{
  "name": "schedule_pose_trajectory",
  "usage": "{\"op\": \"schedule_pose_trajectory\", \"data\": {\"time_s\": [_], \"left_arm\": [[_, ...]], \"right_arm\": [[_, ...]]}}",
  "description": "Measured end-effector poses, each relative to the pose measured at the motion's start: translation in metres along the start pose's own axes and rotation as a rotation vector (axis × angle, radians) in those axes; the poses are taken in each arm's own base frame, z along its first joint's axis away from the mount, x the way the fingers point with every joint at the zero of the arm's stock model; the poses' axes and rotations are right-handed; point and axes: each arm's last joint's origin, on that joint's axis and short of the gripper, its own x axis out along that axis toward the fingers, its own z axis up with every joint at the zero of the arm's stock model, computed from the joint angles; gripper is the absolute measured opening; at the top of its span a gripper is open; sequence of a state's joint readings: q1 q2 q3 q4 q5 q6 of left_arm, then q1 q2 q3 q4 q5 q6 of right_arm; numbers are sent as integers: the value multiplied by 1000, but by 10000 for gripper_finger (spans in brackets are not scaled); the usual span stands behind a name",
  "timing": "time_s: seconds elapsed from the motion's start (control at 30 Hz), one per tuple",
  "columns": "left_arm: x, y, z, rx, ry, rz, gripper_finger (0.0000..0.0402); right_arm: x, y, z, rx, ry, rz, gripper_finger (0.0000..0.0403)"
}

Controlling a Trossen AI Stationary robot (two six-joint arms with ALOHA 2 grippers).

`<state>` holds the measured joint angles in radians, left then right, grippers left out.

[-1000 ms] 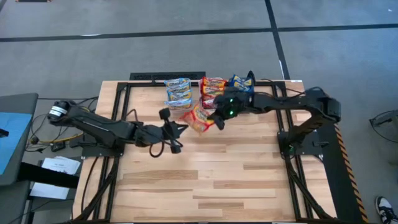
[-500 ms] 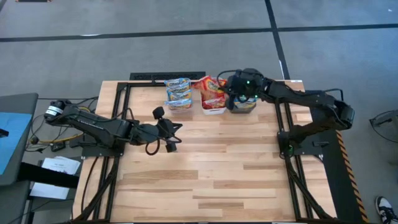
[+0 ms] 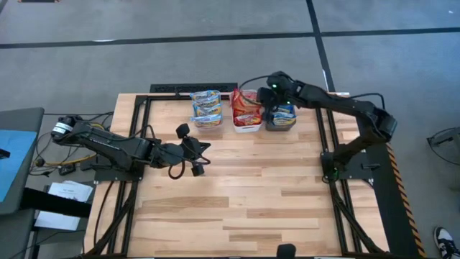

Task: Sort Maruchan noodles
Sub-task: Put the red noodle pack into the white bin

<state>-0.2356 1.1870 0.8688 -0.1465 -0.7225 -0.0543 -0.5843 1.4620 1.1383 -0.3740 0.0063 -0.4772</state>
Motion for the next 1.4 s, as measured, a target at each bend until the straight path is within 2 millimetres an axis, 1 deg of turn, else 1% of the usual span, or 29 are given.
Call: {"op": "schedule_pose_trajectory", "data": {"time_s": [0.13,0.27,0.47,0.63,0.73,0.9,1.1,1.3,1.4], "left_arm": [[0,0,0,0,0,0,0],[0,0,0,-3,0,0,0],[0,0,-3,1,24,2,0],[0,0,-3,0,24,2,0],[0,0,-3,1,25,2,0],[0,0,-5,1,43,4,0],[0,0,-7,-7,53,6,0],[0,1,-7,-14,58,6,0],[0,1,-8,-12,62,7,0]], "right_arm": [[11,-1,4,-38,94,48,7],[16,-4,9,-94,199,43,5],[24,-7,16,-135,279,93,5],[38,0,14,-149,331,135,5],[43,6,16,-164,339,142,5],[44,15,23,-181,314,125,5],[41,16,32,-177,297,95,5],[41,20,30,-164,319,110,5],[50,27,27,-153,348,130,5]]}}
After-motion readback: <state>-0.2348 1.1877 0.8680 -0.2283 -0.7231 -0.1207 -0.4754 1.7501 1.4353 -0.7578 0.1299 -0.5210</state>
